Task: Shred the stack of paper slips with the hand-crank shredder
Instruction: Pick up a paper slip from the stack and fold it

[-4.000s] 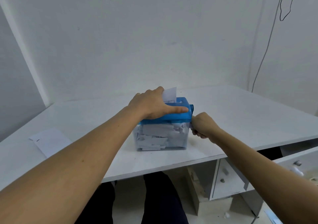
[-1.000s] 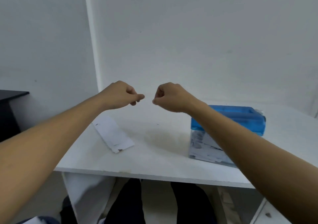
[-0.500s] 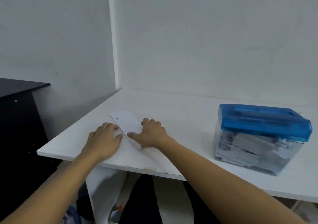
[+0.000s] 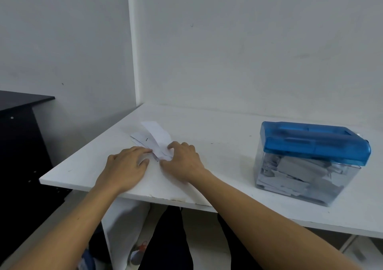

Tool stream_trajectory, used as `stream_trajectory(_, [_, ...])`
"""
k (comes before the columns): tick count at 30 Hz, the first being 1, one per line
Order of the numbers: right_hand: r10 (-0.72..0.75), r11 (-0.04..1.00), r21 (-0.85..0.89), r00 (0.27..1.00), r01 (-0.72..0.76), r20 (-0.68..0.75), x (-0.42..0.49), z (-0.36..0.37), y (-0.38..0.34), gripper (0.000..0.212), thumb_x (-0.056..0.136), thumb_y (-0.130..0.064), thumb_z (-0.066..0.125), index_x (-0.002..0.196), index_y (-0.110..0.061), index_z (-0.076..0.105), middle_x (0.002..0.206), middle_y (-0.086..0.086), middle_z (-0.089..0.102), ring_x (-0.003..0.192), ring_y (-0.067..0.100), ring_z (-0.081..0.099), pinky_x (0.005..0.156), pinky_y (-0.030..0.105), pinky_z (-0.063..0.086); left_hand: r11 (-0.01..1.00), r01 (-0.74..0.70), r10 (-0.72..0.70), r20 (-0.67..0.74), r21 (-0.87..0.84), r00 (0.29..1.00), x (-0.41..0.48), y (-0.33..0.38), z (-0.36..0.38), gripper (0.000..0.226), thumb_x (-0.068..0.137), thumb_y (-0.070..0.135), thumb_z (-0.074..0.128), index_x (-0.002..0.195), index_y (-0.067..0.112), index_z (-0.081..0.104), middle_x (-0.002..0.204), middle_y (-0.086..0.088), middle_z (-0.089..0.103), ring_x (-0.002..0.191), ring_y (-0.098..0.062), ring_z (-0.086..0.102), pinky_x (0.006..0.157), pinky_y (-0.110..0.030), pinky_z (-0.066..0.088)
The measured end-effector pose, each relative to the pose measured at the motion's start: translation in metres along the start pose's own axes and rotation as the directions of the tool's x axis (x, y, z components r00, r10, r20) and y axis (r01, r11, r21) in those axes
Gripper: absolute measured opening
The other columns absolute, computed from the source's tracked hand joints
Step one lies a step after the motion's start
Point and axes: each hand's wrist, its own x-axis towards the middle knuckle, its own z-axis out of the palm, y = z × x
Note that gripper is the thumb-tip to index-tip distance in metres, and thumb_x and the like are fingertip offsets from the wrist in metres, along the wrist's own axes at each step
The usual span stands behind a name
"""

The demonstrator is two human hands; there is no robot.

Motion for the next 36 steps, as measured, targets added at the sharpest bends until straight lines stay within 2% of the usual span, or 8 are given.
stream_trajectory(6, [-0.017, 0.992, -0.125, 0.999, 0.012, -0.042, -0.004, -0.008, -0.001, 0.038, 0.096, -0.043, 0.053, 0.119, -0.014, 0.063, 0.123, 0.007, 0.051, 0.113, 0.028, 0.051, 0.093, 0.04, 0.046, 0.999, 0.027, -0.026, 0.032, -0.039, 0.999, 0.0, -0.001, 0.001, 0.05, 0.104, 0.041, 0.04, 0.154, 0.039, 0.032, 0.156, 0.011, 0.042, 0.142, -0.017, 0.039, 0.116, -0.04, 0.023])
stream_trajectory(8, [-0.042, 0.977, -0.21, 0.997, 0.029, -0.059, -0.005, -0.012, -0.004, 0.03, 0.096, -0.039, 0.051, 0.099, -0.012, 0.065, 0.106, 0.005, 0.056, 0.098, 0.028, 0.055, 0.083, 0.038, 0.046, 0.998, 0.022, -0.02, 0.042, -0.052, 0.999, 0.0, -0.001, 0.0, 0.054, 0.104, 0.041, 0.041, 0.155, 0.039, 0.026, 0.154, 0.013, 0.044, 0.137, -0.019, 0.045, 0.116, -0.04, 0.022])
stream_trajectory(10, [-0.065, 0.95, -0.311, 0.995, 0.039, -0.075, -0.008, -0.017, -0.006, 0.03, 0.096, -0.032, 0.048, 0.073, -0.013, 0.051, 0.081, 0.002, 0.051, 0.081, 0.027, 0.052, 0.075, 0.035, 0.038, 0.998, 0.006, -0.003, 0.037, -0.065, 0.999, 0.0, -0.001, 0.001, 0.054, 0.104, 0.039, 0.042, 0.155, 0.037, 0.025, 0.152, 0.019, 0.045, 0.133, -0.017, 0.048, 0.115, -0.039, 0.023])
stream_trajectory(12, [-0.089, 0.913, -0.405, 0.992, 0.046, -0.089, -0.009, -0.022, -0.008, 0.033, 0.095, -0.029, 0.045, 0.065, -0.016, 0.038, 0.07, 0.0, 0.044, 0.074, 0.025, 0.046, 0.077, 0.036, 0.031, 0.998, -0.002, 0.004, 0.028, -0.066, 1.0, 0.0, -0.001, 0.0, 0.053, 0.104, 0.038, 0.043, 0.154, 0.036, 0.027, 0.151, 0.021, 0.045, 0.134, -0.016, 0.048, 0.115, -0.039, 0.023])
stream_trajectory(15, [-0.091, 0.919, -0.39, 0.992, 0.05, -0.086, -0.01, -0.028, -0.008, 0.034, 0.093, -0.03, 0.047, 0.064, -0.014, 0.038, 0.067, 0.001, 0.045, 0.063, 0.02, 0.041, 0.075, 0.035, 0.03, 0.998, -0.009, 0.009, 0.012, -0.062, 1.0, 0.0, -0.001, 0.001, 0.05, 0.103, 0.037, 0.044, 0.152, 0.035, 0.031, 0.149, 0.022, 0.047, 0.132, -0.015, 0.049, 0.113, -0.038, 0.025])
stream_trajectory(20, [-0.063, 0.935, -0.353, 0.995, 0.032, -0.075, -0.011, -0.034, -0.005, 0.031, 0.092, -0.022, 0.049, 0.065, -0.013, 0.036, 0.07, 0.002, 0.042, 0.057, 0.02, 0.039, 0.052, 0.029, 0.026, 0.999, -0.004, 0.005, 0.01, -0.038, 1.0, -0.001, 0.001, 0.0, 0.039, 0.103, 0.038, 0.044, 0.142, 0.034, 0.041, 0.145, 0.014, 0.053, 0.132, -0.019, 0.05, 0.11, -0.04, 0.029])
stream_trajectory(27, [-0.077, 0.929, -0.368, 0.994, 0.044, -0.077, -0.005, -0.026, -0.002, 0.022, 0.091, -0.023, 0.05, 0.072, -0.012, 0.047, 0.075, 0.002, 0.049, 0.067, 0.023, 0.05, 0.054, 0.029, 0.03, 0.999, -0.018, 0.018, 0.004, -0.028, 1.0, 0.0, 0.001, 0.0, 0.035, 0.103, 0.038, 0.043, 0.137, 0.041, 0.05, 0.142, 0.014, 0.056, 0.132, -0.014, 0.049, 0.107, -0.038, 0.029])
stream_trajectory(36, [-0.064, 0.923, -0.384, 0.993, 0.021, -0.1, 0.007, -0.027, -0.001, 0.014, 0.088, -0.013, 0.053, 0.075, -0.013, 0.049, 0.07, 0.002, 0.046, 0.065, 0.026, 0.05, 0.054, 0.029, 0.029, 0.998, -0.058, 0.057, 0.065, 0.021, 0.996, -0.001, 0.005, -0.004, 0.042, 0.106, 0.034, 0.033, 0.14, 0.05, 0.049, 0.154, 0.025, 0.039, 0.144, -0.006, 0.032, 0.11, -0.039, 0.025])
